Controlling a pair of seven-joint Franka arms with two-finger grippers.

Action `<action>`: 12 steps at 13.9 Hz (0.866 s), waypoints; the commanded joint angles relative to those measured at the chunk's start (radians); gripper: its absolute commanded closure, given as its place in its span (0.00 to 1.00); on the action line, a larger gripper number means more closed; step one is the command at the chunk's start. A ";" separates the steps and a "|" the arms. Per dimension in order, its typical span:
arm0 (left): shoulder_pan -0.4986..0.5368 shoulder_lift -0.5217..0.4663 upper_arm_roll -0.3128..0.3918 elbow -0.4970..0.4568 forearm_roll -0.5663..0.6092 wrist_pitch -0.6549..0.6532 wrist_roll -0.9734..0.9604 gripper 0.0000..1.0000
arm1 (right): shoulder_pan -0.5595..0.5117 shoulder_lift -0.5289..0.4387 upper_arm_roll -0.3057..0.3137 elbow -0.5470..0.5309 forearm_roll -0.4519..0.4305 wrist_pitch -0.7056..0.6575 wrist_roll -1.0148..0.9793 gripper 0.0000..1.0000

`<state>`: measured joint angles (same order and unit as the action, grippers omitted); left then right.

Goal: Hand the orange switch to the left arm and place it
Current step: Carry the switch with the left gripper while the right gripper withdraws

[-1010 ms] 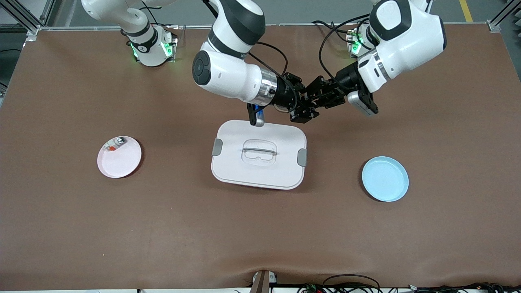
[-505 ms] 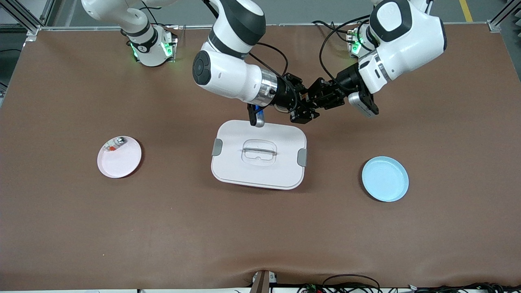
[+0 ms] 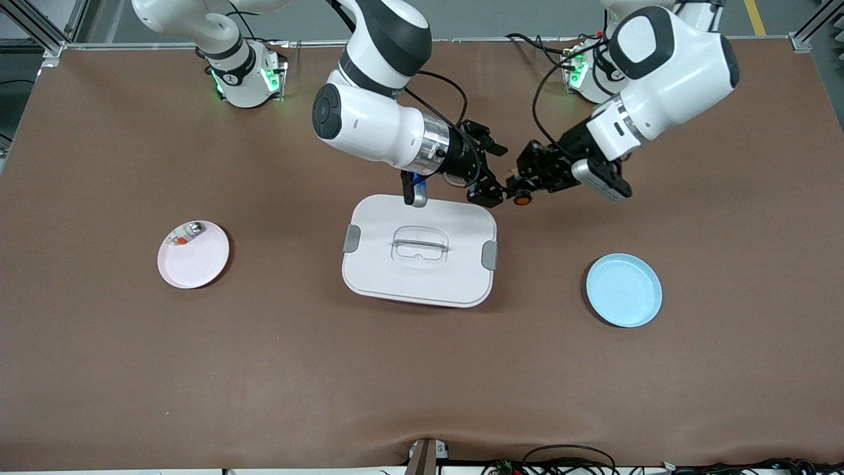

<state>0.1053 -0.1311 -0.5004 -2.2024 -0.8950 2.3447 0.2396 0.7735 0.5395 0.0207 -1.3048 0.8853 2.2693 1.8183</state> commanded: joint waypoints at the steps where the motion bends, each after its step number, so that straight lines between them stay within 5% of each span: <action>1: 0.059 0.005 -0.007 0.042 0.112 -0.063 0.018 1.00 | -0.011 -0.004 -0.001 0.019 0.018 -0.025 0.016 0.00; 6: 0.172 0.064 -0.004 0.118 0.396 -0.235 0.151 1.00 | -0.069 -0.067 -0.010 0.009 -0.028 -0.129 -0.057 0.00; 12: 0.243 0.111 -0.004 0.119 0.609 -0.249 0.403 1.00 | -0.190 -0.246 -0.012 -0.130 -0.160 -0.369 -0.389 0.00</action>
<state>0.3267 -0.0449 -0.4955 -2.1082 -0.3483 2.1181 0.5711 0.6224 0.3925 -0.0005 -1.3135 0.7506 1.9230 1.5544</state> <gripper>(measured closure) 0.652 0.000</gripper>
